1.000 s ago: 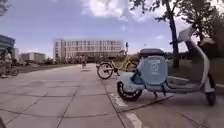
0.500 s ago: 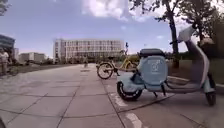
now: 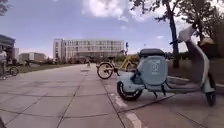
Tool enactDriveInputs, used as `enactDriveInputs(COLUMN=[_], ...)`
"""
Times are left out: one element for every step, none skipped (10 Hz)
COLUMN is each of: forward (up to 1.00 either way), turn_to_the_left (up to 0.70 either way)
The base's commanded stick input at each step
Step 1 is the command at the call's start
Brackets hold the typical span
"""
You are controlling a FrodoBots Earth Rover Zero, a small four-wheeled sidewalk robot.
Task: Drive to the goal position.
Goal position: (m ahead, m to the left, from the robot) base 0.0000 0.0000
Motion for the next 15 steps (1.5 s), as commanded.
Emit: enactDriveInputs(forward=[0.00,0.00,0.00,0.00,0.00,0.00,0.00,0.00,0.00,0.00,0.00,0.00,0.00,0.00,0.00], turn_to_the_left=[0.70,0.70,0.70,0.70,0.70,0.70,0.70,0.70,0.70,0.70,0.70,0.70,0.70,0.70,0.26])
